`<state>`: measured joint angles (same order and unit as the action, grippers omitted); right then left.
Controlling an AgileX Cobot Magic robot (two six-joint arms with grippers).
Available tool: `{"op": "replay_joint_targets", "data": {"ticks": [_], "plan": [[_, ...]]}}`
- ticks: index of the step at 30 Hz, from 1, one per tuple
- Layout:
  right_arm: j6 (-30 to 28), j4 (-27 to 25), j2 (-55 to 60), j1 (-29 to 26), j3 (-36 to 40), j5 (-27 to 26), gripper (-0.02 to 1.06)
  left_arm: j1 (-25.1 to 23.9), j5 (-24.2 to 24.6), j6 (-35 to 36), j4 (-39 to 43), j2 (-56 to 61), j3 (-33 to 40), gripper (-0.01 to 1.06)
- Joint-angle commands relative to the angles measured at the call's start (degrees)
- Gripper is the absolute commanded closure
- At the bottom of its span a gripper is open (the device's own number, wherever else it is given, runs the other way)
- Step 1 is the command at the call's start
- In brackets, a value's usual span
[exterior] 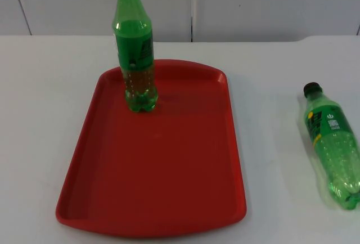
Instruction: Place the bottle upright on the tray.
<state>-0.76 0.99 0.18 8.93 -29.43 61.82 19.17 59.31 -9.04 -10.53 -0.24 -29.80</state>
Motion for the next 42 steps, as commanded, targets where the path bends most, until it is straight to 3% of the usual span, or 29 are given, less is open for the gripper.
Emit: {"op": "replay_joint_targets", "data": {"ticks": [1, 42], "plan": [[-0.16, -0.07, -0.18, -0.31, -0.06, -0.06, -0.01, 0.10, 0.22, 0.30, 0.55, 0.24, 0.07, 0.18], [-0.10, 0.51, -0.18, -0.31, -0.63, -0.30, -0.01, 0.10, 0.22, 0.30, 0.55, 0.24, 0.07, 0.18]]}}
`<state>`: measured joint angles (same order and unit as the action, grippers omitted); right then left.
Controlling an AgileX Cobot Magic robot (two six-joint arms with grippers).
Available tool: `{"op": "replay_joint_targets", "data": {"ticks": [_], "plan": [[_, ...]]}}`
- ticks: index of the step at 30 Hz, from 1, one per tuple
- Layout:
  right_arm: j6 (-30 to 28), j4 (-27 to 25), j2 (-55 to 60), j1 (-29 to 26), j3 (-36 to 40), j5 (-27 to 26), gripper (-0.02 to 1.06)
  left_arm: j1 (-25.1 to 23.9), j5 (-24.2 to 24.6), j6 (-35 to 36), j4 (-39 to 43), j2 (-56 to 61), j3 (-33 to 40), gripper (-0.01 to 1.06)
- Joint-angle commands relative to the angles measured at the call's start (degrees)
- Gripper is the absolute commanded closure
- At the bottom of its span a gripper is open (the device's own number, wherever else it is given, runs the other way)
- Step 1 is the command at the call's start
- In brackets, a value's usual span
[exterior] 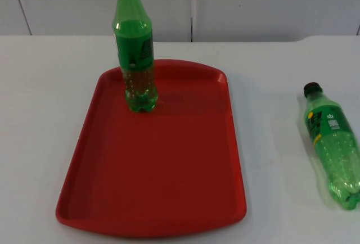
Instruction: Place the bottle upright on the tray.
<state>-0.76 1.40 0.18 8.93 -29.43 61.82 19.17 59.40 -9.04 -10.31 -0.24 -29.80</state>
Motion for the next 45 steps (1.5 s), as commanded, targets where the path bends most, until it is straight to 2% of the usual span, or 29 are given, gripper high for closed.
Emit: {"op": "replay_joint_targets", "data": {"ticks": [1, 7, 10, 24, 33, 40, 45], "plan": [[-0.09, -0.45, -0.18, -0.31, -0.95, -0.30, -0.01, 0.10, 0.13, 0.30, 0.33, 0.24, 0.07, 0.18], [0.76, -0.68, 6.55, -0.31, -4.60, -0.30, -0.01, 0.10, 0.13, 0.30, 0.33, 0.24, 0.07, 0.18], [3.10, -0.68, 18.04, -0.31, -9.77, -0.42, 0.02, 0.10, 0.13, 0.30, 0.33, 0.24, 0.07, 0.18], [3.10, -0.81, 57.50, -0.31, -29.57, -0.31, 0.04, 0.10, 0.13, 0.30, 0.33, 0.24, 0.07, 0.18], [3.45, -8.32, 77.29, -0.19, -41.30, 2.82, 0.04, 0.10, 0.13, 0.30, 0.33, 0.24, 0.07, 0.18], [10.93, -7.31, 90.86, 2.24, -48.28, 2.59, 0.04, 0.10, 0.13, 0.30, 0.33, 0.24, 0.07, 0.18], [14.50, -7.20, 97.46, 4.70, -49.71, 0.49, 0.04, 0.10, 0.13, 0.30, 0.33, 0.24, 0.07, 0.18]]}}
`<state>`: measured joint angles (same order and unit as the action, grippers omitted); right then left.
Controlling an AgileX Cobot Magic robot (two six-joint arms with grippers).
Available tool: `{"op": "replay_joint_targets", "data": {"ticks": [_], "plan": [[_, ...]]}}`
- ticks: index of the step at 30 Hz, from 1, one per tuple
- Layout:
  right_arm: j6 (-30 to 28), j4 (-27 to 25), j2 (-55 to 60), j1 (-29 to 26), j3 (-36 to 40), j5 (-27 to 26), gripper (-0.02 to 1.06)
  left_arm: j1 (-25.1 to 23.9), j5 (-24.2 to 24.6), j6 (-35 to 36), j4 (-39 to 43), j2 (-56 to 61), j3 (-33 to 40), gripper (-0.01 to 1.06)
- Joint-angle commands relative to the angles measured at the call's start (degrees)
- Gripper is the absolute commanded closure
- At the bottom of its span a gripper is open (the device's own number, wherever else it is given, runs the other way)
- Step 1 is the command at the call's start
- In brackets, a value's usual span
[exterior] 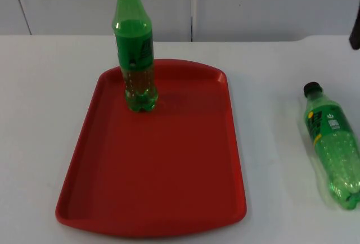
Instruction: Place the bottle upright on the tray.
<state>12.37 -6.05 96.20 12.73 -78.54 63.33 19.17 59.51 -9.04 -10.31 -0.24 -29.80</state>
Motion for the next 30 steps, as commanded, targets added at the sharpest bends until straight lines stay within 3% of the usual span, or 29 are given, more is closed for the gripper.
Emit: {"op": "replay_joint_targets", "data": {"ticks": [1, 13, 30], "plan": [[2.30, 0.98, 2.54, 1.60, -0.61, -1.78, 0.05, 0.10, 0.02, 0.30, 0.33, 0.24, 0.07, 0.18], [15.61, 12.62, 8.61, 6.62, -0.61, -9.20, 0.05, 0.10, 0.07, 0.30, 0.33, 0.24, 0.07, 0.18], [16.99, 11.95, 15.01, 7.32, -0.61, -15.03, 0.05, 0.10, 0.07, 0.30, 0.33, 0.24, 0.07, 0.18]]}}
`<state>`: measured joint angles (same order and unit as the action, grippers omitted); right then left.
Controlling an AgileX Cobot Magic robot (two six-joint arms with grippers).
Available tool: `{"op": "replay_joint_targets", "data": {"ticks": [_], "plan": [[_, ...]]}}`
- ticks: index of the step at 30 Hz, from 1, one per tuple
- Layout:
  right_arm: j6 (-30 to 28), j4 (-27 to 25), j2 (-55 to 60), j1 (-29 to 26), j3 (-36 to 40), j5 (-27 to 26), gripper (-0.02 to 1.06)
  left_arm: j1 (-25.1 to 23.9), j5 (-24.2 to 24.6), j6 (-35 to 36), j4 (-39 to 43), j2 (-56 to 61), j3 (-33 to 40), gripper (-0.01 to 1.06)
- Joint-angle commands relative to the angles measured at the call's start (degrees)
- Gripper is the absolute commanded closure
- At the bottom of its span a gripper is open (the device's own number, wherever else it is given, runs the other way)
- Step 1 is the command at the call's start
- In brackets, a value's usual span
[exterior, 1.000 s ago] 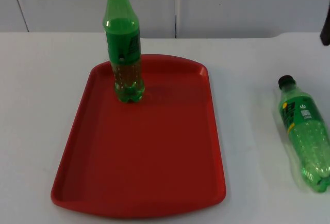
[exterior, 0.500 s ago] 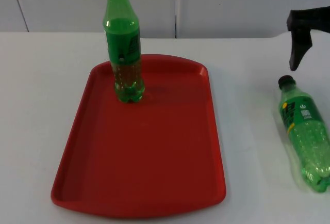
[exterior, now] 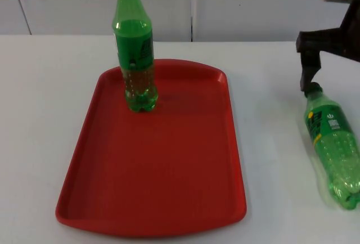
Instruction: Place the bottle upright on the tray.
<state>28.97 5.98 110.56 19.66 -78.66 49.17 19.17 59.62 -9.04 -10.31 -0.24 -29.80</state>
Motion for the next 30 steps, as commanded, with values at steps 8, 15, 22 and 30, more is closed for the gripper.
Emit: {"op": "replay_joint_targets", "data": {"ticks": [8, 15, 22, 30], "plan": [[0.39, 0.06, 5.66, 0.39, -0.49, -4.04, 0.05, 0.10, -0.06, 0.30, 0.45, 0.24, 0.07, 0.18], [1.03, -0.07, 9.14, 0.39, -0.49, -6.43, 0.05, 0.10, -0.06, 0.30, 0.45, 0.24, 0.07, 0.18], [4.10, 0.15, 12.65, 0.39, -0.49, -9.25, 0.05, 0.10, -0.06, 0.30, 0.45, 0.24, 0.07, 0.18], [6.15, 0.15, 14.07, 0.39, 2.02, -13.85, 0.05, 0.10, -0.06, 0.30, 0.45, 0.24, 0.07, 0.18]]}}
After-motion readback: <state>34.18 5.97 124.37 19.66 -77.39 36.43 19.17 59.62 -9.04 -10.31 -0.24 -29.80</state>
